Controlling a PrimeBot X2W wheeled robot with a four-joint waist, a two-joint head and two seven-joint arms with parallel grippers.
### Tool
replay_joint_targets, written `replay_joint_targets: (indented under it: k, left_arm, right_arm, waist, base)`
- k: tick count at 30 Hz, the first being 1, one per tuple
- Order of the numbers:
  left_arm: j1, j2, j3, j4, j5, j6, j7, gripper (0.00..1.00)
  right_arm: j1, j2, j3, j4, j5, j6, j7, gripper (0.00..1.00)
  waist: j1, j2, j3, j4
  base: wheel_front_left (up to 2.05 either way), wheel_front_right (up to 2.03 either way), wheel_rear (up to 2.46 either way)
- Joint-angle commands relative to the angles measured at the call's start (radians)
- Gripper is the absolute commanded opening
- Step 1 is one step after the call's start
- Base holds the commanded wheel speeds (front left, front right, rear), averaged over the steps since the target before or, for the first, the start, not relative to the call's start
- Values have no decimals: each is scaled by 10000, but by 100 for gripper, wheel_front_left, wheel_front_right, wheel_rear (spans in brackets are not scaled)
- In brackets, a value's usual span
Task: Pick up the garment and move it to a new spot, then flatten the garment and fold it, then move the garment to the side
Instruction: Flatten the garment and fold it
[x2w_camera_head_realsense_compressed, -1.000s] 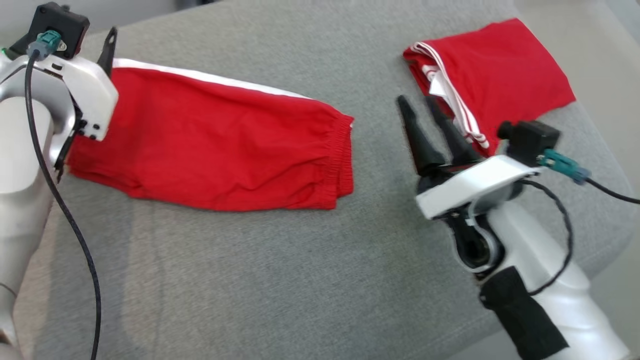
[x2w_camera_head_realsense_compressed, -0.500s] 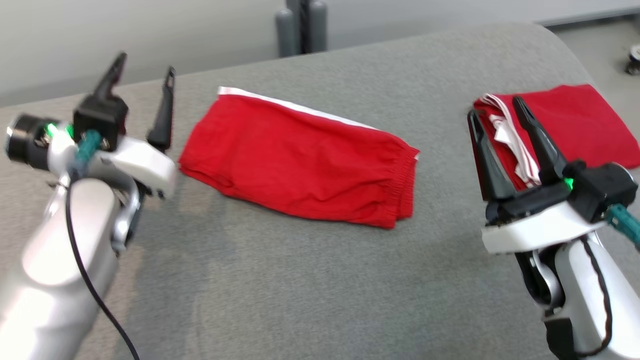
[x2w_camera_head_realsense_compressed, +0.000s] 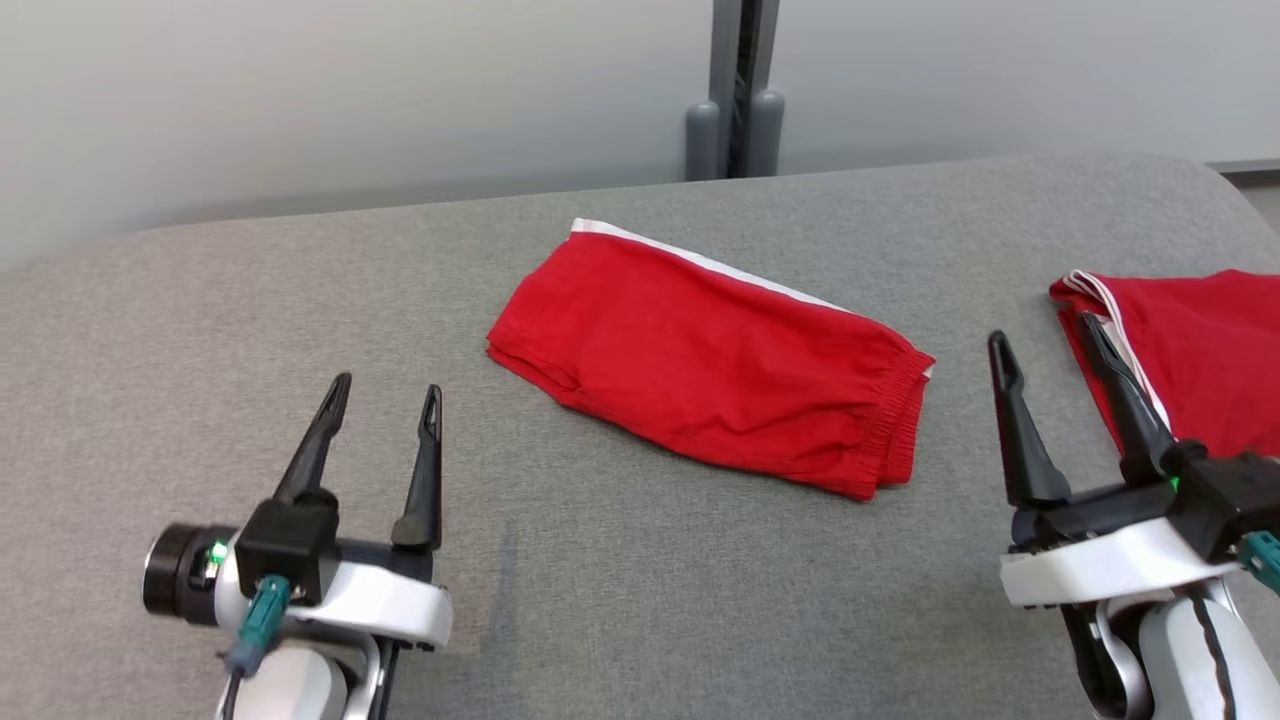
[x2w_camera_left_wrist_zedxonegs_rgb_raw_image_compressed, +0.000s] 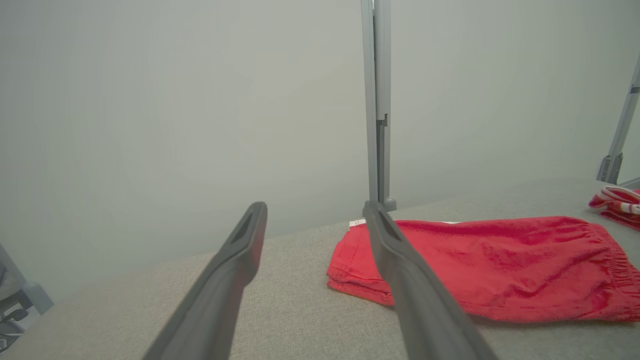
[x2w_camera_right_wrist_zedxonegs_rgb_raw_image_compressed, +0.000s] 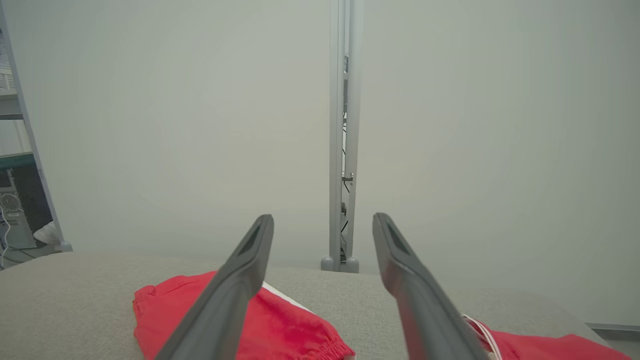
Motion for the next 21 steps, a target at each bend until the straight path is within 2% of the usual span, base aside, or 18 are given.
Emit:
replay_joint_targets:
  k: [1, 6, 11, 21]
  left_arm:
    - [282, -191, 289, -146, 208, -31, -39, 100]
    - [1219, -983, 1181, -421, 977, -247, -39, 100]
    - [1765, -1557, 1644, -453, 1704, -617, -40, 100]
    - [2027, -2096, 2189, -345, 2377, -1293, -40, 100]
  right_arm:
    - [243, 40, -192, -18, -112, -3, -44, 100]
    - [738, 252, -654, 68, -93, -3, -45, 100]
    - [1023, 334, -766, 175, -96, -3, -45, 100]
    - [978, 391, -692, 346, -49, -3, -45, 100]
  waist:
    - [0, -1, -95, 115]
    - [0, -1, -225, 211]
    - [0, -1, -296, 256]
    - [0, -1, -373, 298]
  base:
    - [0, 0, 0]
    - [0, 0, 0]
    - [0, 0, 0]
    - [0, 0, 0]
